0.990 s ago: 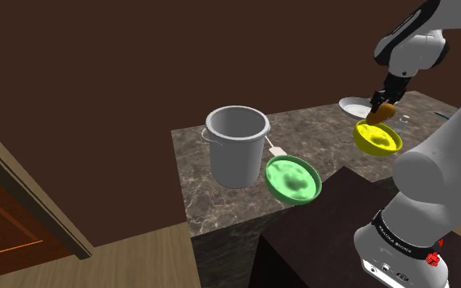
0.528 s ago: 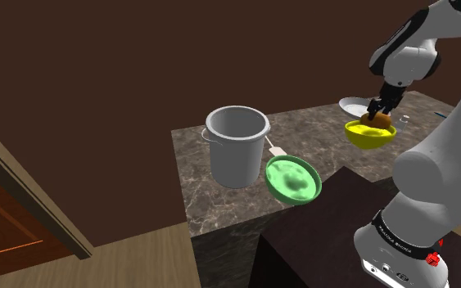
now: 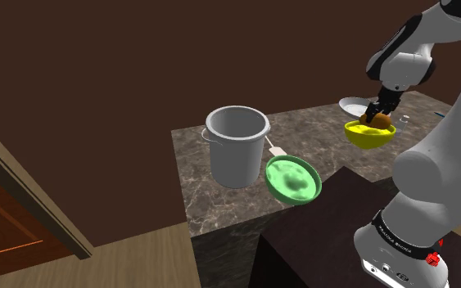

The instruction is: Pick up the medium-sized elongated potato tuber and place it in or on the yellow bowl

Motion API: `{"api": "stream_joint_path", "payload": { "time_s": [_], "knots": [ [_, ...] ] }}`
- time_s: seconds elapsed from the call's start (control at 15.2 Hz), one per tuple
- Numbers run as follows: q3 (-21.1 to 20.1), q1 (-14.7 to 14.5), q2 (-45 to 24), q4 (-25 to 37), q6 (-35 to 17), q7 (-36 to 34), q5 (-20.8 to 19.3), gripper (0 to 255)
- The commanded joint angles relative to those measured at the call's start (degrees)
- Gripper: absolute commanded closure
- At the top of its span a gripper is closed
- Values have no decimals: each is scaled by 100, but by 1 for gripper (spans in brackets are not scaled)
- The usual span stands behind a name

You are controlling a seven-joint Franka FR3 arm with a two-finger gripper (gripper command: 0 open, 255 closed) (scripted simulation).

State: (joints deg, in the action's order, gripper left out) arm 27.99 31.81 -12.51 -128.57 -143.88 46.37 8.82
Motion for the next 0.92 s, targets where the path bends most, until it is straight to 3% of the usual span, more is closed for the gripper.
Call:
{"api": "stream_joint_path", "payload": {
  "time_s": [0.0,0.13,0.2,0.53,0.86],
  "knots": [
    [-8,-3,-31,-41,0,0,4,255],
    [-7,-3,-31,-41,0,0,4,255],
    [-6,0,-35,-27,12,2,5,0],
    [-7,-3,-31,-42,0,0,5,0],
    [158,-145,597,51,634,-357,-509,0]
  ]
}}
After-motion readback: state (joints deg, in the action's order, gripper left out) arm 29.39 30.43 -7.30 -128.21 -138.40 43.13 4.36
